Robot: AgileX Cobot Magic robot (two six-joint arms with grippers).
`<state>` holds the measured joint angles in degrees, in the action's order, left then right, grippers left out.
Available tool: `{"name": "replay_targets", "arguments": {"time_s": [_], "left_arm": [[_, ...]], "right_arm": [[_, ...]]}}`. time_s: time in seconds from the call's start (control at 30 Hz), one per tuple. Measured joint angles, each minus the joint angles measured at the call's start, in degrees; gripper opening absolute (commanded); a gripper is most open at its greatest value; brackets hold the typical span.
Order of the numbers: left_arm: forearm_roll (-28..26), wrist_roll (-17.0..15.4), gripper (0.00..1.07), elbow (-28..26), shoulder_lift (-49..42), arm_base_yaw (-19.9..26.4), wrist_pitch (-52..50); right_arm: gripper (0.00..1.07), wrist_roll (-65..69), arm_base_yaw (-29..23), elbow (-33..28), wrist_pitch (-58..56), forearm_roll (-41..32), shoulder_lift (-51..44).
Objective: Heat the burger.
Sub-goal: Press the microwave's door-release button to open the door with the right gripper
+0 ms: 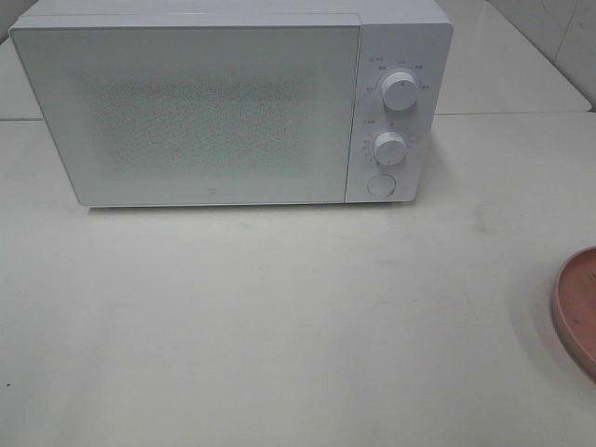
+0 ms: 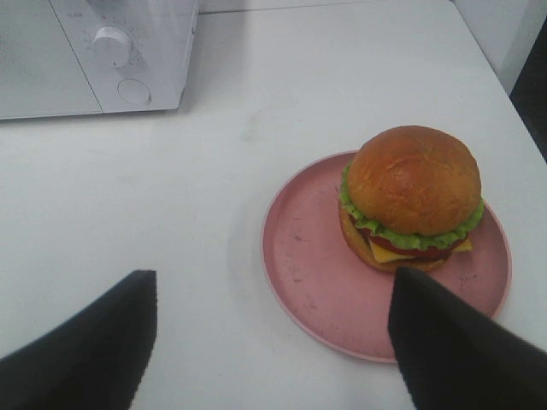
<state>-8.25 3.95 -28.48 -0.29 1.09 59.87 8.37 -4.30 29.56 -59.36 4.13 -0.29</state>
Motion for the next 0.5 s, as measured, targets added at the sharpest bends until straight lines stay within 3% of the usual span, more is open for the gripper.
{"name": "replay_targets", "arguments": {"time_s": [0.5], "left_arm": [[0.0,0.0,1.00,0.0,0.0,0.0,0.0]], "right_arm": [[0.74,0.1,0.0,0.9,10.4,0.0,12.6]]}}
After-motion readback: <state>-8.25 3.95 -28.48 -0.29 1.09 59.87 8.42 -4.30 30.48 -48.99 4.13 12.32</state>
